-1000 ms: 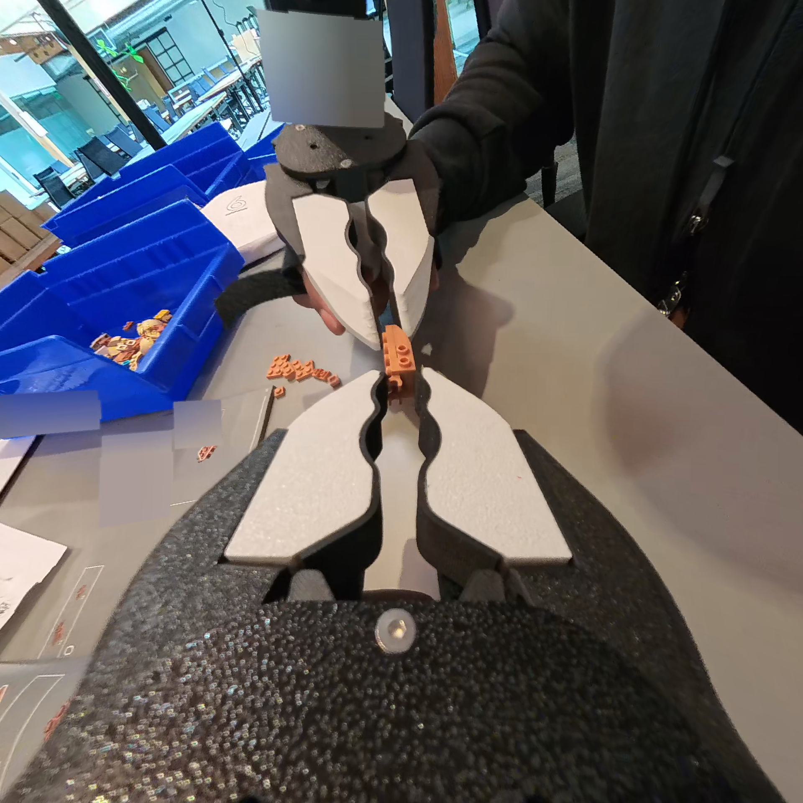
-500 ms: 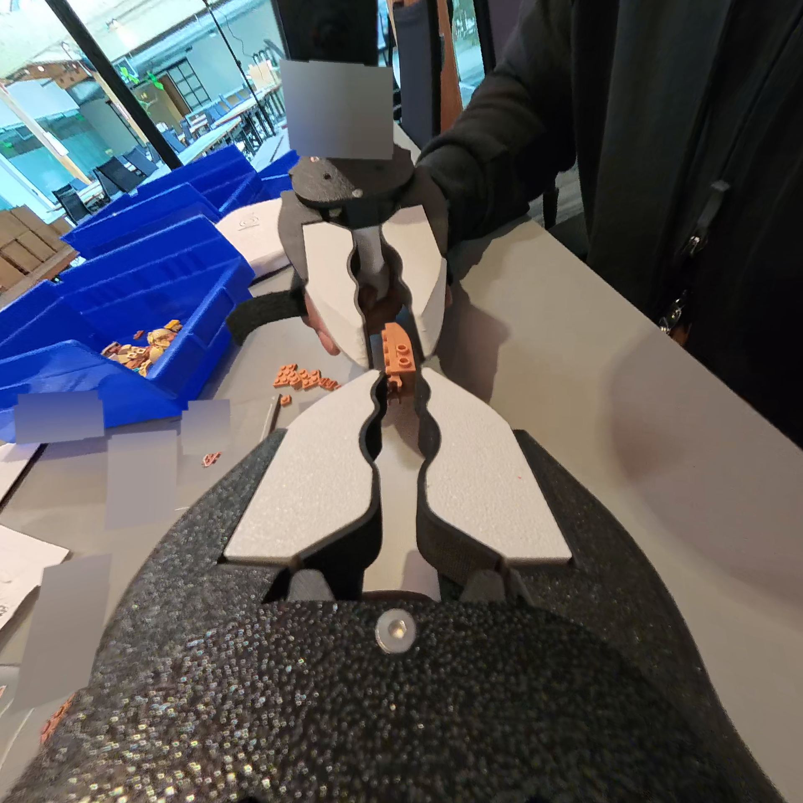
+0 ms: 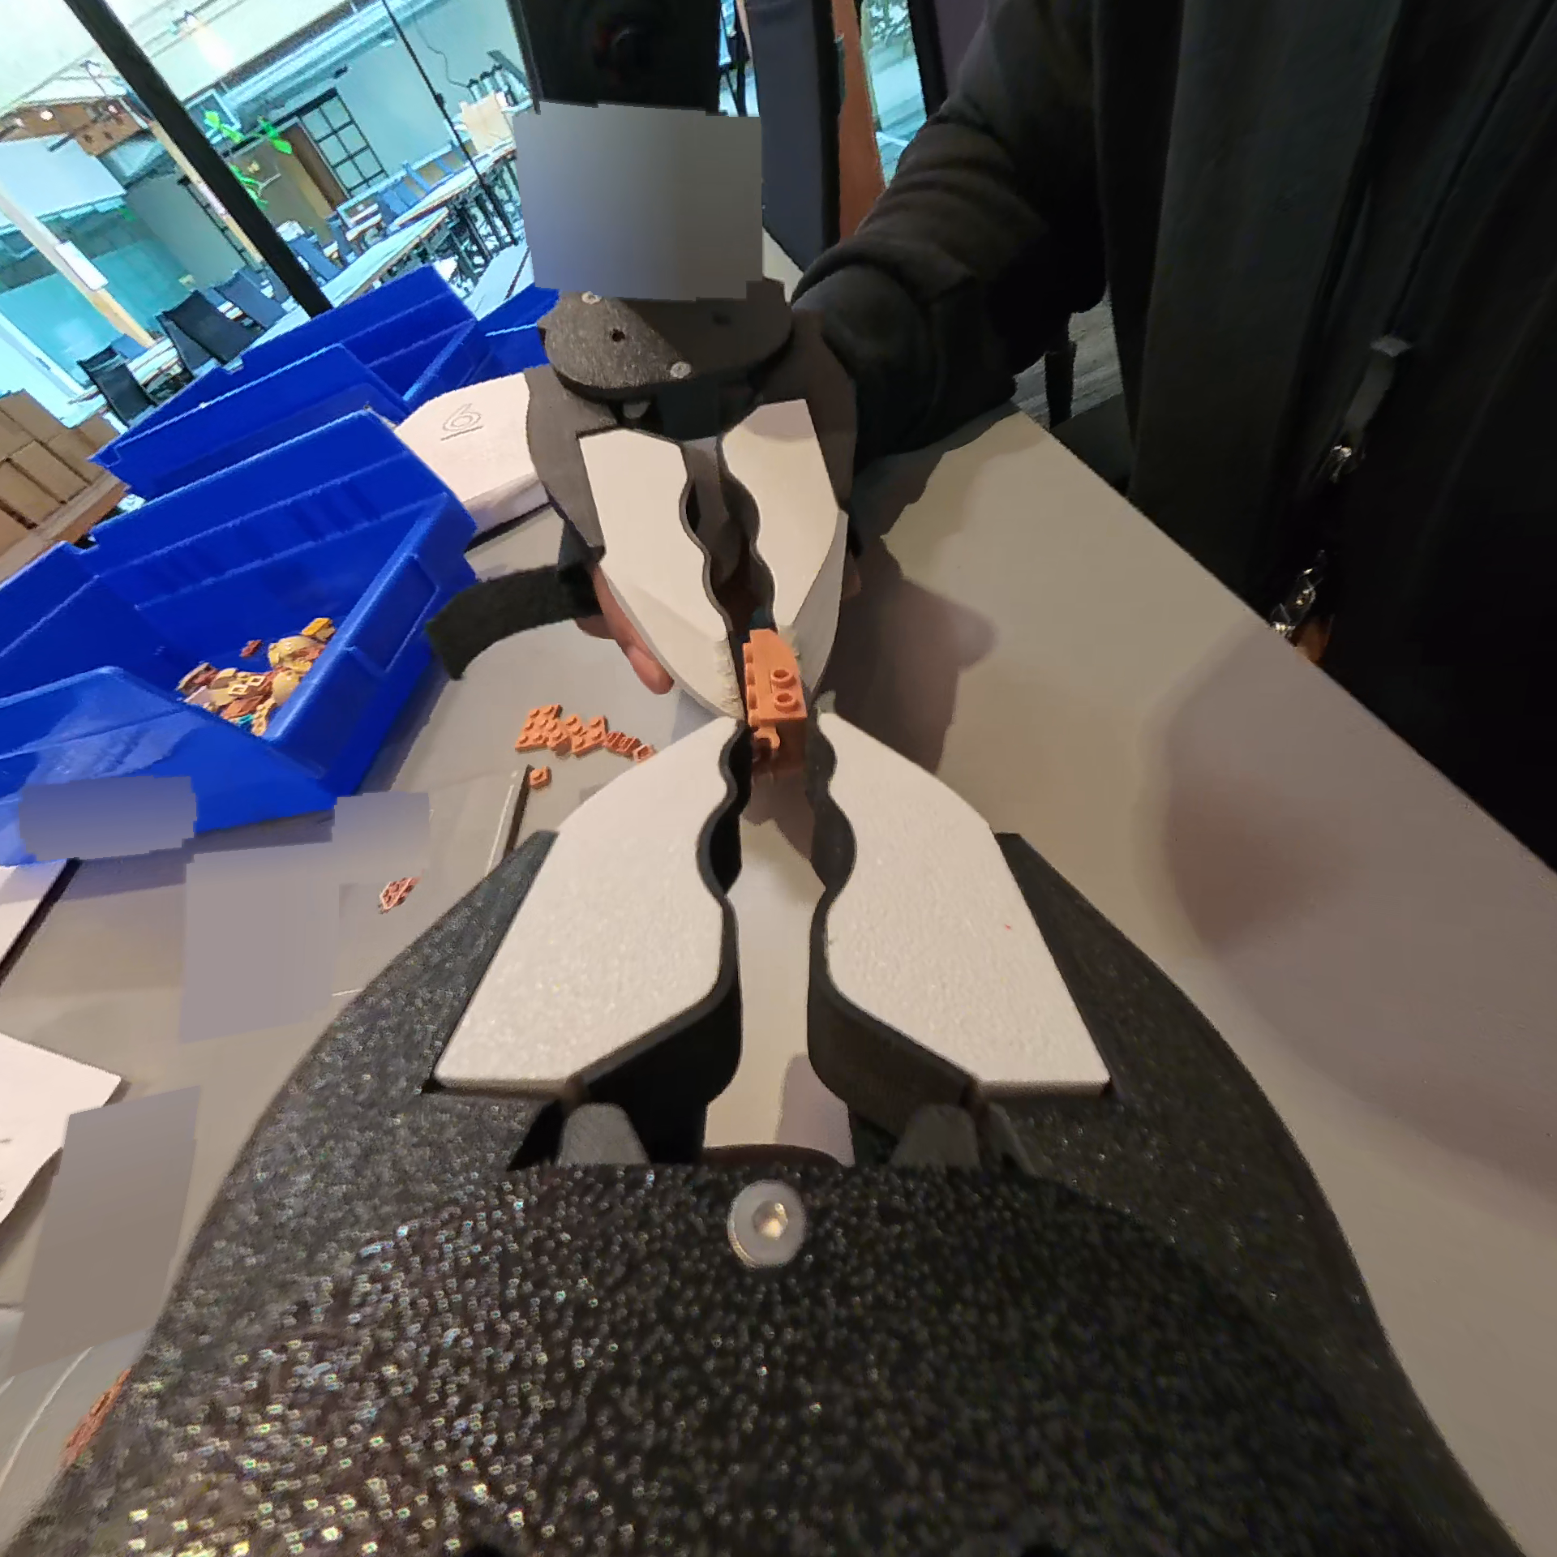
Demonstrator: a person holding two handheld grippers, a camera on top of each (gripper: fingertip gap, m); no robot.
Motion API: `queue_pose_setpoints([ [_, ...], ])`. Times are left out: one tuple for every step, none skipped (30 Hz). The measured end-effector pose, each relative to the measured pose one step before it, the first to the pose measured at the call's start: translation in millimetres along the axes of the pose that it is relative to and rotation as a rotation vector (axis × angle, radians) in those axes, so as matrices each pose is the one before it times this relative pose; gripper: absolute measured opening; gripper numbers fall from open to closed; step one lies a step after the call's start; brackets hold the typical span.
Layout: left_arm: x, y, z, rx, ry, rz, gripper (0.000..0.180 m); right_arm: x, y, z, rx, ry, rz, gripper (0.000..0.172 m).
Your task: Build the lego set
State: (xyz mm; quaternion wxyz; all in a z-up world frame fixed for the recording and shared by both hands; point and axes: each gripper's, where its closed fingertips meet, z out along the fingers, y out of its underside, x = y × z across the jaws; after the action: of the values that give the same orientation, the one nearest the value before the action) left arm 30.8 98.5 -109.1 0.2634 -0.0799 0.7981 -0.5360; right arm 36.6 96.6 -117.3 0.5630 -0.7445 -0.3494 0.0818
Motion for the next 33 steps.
queue_pose_setpoints([
  [-1.62, 0.51, -0.32, -0.0033, -0.0080, -0.0023, 0.011, 0.67, 0.93, 0.09, -0.0059, 0.0079, -0.0084, 0.012],
  [-0.89, -0.32, -0.50, 0.0023, -0.0033, -0.0059, 0.011, -0.06, 0.34, 0.35, -0.0032, 0.0056, -0.0112, 0.025],
  [-0.51, -0.03, -0.39, 0.0012, -0.0009, -0.0067, 0.011, -0.51, -1.36, 0.15, 0.0077, 0.0033, -0.0083, 0.031],
  [-0.11, 0.74, -0.03, -0.0040, 0.0005, -0.0047, 0.011, -0.56, -2.76, -0.05, 0.0157, 0.0034, -0.0061, 0.032],
  [0.10, 1.63, 0.58, -0.0094, 0.0009, -0.0013, 0.011, -0.52, -3.14, 0.11, 0.0156, 0.0032, -0.0059, 0.033],
  [0.28, 1.33, 0.80, -0.0087, 0.0004, 0.0012, 0.011, -0.78, -2.71, 0.28, 0.0131, 0.0022, -0.0077, 0.033],
  [0.48, 0.57, 0.89, -0.0030, 0.0025, -0.0022, 0.011, -0.01, -2.02, 0.36, 0.0095, 0.0075, -0.0075, 0.033],
  [0.59, 0.34, 1.05, -0.0013, 0.0041, -0.0056, 0.011, -0.07, -1.04, 0.63, 0.0041, 0.0067, -0.0059, 0.032],
  [0.36, 0.27, 0.90, -0.0020, 0.0018, -0.0027, 0.011, -0.55, -0.01, 1.03, -0.0018, 0.0017, -0.0046, 0.031],
  [0.18, 0.42, 0.89, -0.0026, 0.0008, -0.0018, 0.011, -0.34, 0.50, 0.98, -0.0044, 0.0035, -0.0045, 0.029],
  [0.04, -0.07, 0.75, 0.0001, 0.0007, -0.0031, 0.011, -0.10, 0.50, 0.97, -0.0045, 0.0049, -0.0053, 0.027],
  [0.04, -0.23, 0.56, 0.0006, 0.0010, -0.0046, 0.011, 0.09, 0.26, 0.54, -0.0028, 0.0064, -0.0044, 0.024],
  [0.56, -0.35, 0.39, 0.0015, 0.0041, -0.0033, 0.011, 1.61, -0.09, 0.19, -0.0004, 0.0133, -0.0008, 0.019],
  [1.12, -0.42, 0.60, 0.0023, 0.0050, -0.0032, 0.011, 1.00, -0.43, -0.43, 0.0018, 0.0053, 0.0018, 0.012],
  [0.03, -0.70, 0.33, 0.0037, -0.0011, -0.0038, 0.011, 0.09, -0.35, -0.49, 0.0032, -0.0058, 0.0057, 0.012],
  [-0.51, -0.26, 0.18, -0.0001, -0.0031, -0.0038, 0.011, 0.69, 0.11, -0.32, 0.0008, -0.0017, 0.0101, 0.012],
  [-0.87, 0.11, 0.09, -0.0032, -0.0046, -0.0022, 0.011, 0.54, 0.12, -0.17, -0.0011, 0.0000, 0.0067, 0.012],
  [-0.04, -0.10, 0.00, -0.0005, 0.0006, -0.0014, 0.011, -0.01, -0.25, -0.07, 0.0012, -0.0011, 0.0011, 0.011],
  [0.19, -0.46, -0.08, 0.0027, 0.0012, -0.0012, 0.011, -0.20, -0.20, -0.02, 0.0008, -0.0031, 0.0010, 0.011],
  [0.62, 0.24, 0.18, -0.0020, 0.0032, -0.0020, 0.011, -0.86, 0.59, 0.06, -0.0048, -0.0080, 0.0016, 0.011],
  [1.22, 1.04, 0.60, -0.0065, 0.0061, -0.0018, 0.011, -0.86, 1.23, 0.12, -0.0091, -0.0082, -0.0037, 0.011],
  [0.35, 1.17, 0.67, -0.0075, -0.0007, 0.0007, 0.011, -0.83, 0.91, -0.02, -0.0087, -0.0031, -0.0109, 0.011],
  [1.35, 0.02, 0.45, -0.0019, 0.0060, 0.0030, 0.011, -1.36, -0.40, -0.26, -0.0029, -0.0034, -0.0114, 0.011],
  [1.74, -1.53, 0.01, 0.0084, 0.0083, 0.0001, 0.011, -1.08, -1.40, -0.51, 0.0039, -0.0050, 0.0008, 0.011],
  [0.14, -1.40, -0.29, 0.0078, -0.0011, -0.0032, 0.011, -0.02, -1.11, -0.36, 0.0053, -0.0024, 0.0118, 0.011],
  [-0.49, -0.28, -0.19, 0.0021, -0.0034, -0.0036, 0.011, 0.80, 0.07, 0.09, 0.0020, 0.0021, 0.0084, 0.011],
  [-1.24, 1.01, -0.19, -0.0042, -0.0072, 0.0008, 0.011, 1.26, 0.85, 0.62, -0.0033, 0.0065, 0.0044, 0.011],
  [-1.42, 1.47, -0.37, -0.0059, -0.0082, 0.0065, 0.011, 0.94, 0.50, 0.56, -0.0008, 0.0055, 0.0069, 0.011],
  [-0.76, -0.07, -0.48, 0.0038, -0.0044, 0.0051, 0.011, 0.76, -0.79, 0.02, 0.0098, 0.0032, 0.0093, 0.011],
  [-0.69, -1.45, -0.53, 0.0108, -0.0040, -0.0003, 0.011, 0.84, -1.41, -0.41, 0.0124, 0.0053, 0.0068, 0.011],
  [-0.76, -1.49, -0.66, 0.0106, -0.0064, 0.0051, 0.011, 0.82, -0.37, -0.69, 0.0039, 0.0069, -0.0015, 0.012],
  [-0.59, -1.61, -0.73, 0.0109, -0.0092, 0.0150, 0.011, 0.91, 0.75, -0.87, -0.0034, 0.0064, -0.0055, 0.019],
  [-0.77, -1.87, -1.15, 0.0118, -0.0143, 0.0257, 0.011, 1.13, 0.62, -1.10, -0.0011, 0.0067, -0.0018, 0.023],
])
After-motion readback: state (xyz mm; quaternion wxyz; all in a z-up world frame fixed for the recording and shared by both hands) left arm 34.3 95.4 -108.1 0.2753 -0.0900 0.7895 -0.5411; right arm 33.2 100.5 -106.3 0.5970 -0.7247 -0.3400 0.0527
